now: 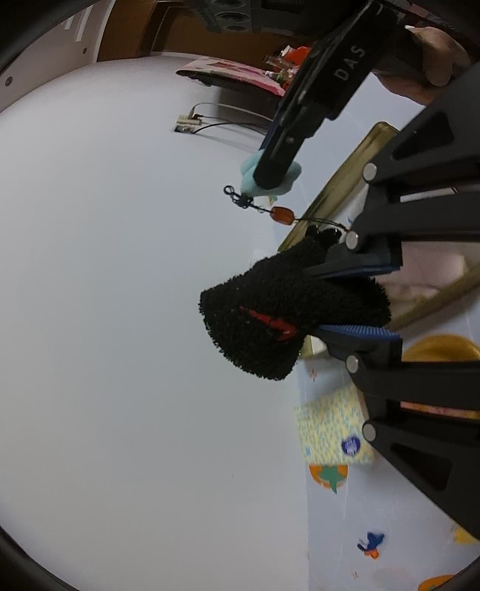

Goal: Organize soft objects
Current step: 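Carry the black sock and teal plush over the gold tray with both grippers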

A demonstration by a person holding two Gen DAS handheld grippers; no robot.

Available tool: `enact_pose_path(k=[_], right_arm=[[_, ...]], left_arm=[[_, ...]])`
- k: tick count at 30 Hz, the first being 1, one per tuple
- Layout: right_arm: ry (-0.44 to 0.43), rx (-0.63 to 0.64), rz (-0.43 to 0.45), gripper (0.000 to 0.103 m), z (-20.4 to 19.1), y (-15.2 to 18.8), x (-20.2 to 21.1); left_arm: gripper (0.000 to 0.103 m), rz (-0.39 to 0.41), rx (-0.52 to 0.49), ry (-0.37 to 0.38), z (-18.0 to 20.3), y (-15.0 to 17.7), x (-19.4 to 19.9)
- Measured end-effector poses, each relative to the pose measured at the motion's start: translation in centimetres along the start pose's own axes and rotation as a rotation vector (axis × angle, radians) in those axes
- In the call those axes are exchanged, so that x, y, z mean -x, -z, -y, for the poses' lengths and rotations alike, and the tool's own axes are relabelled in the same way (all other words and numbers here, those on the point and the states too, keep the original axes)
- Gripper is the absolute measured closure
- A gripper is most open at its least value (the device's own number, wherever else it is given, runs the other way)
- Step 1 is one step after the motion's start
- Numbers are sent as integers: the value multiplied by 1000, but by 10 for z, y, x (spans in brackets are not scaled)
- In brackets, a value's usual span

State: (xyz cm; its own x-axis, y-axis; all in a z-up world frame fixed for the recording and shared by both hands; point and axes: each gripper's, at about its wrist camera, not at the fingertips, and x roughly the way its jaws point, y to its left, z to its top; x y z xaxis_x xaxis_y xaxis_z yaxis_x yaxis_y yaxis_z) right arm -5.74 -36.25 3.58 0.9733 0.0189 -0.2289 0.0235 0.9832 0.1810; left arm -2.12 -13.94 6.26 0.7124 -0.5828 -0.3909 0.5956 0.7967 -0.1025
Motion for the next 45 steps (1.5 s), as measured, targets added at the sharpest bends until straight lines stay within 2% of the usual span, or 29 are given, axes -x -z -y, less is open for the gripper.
enact_pose_path(k=[10, 27, 31, 40, 43, 45], right_arm=[[70, -23, -24, 75, 31, -8, 7], [145, -30, -69, 75, 27, -15, 22], [168, -28, -87, 75, 17, -18, 28], [169, -59, -221, 75, 11, -10, 8], [138, -92, -272, 75, 14, -6, -1], [106, -114, -295, 72, 15, -3, -5]], left_arm=[[84, -73, -17, 23, 29, 2, -41], [84, -159, -51, 1, 48, 3, -76], [84, -186, -59, -19, 52, 2, -83], [84, -328, -28, -92, 45, 11, -111], [83, -362, -16, -111, 43, 16, -116], [72, -366, -21, -126, 43, 16, -116]])
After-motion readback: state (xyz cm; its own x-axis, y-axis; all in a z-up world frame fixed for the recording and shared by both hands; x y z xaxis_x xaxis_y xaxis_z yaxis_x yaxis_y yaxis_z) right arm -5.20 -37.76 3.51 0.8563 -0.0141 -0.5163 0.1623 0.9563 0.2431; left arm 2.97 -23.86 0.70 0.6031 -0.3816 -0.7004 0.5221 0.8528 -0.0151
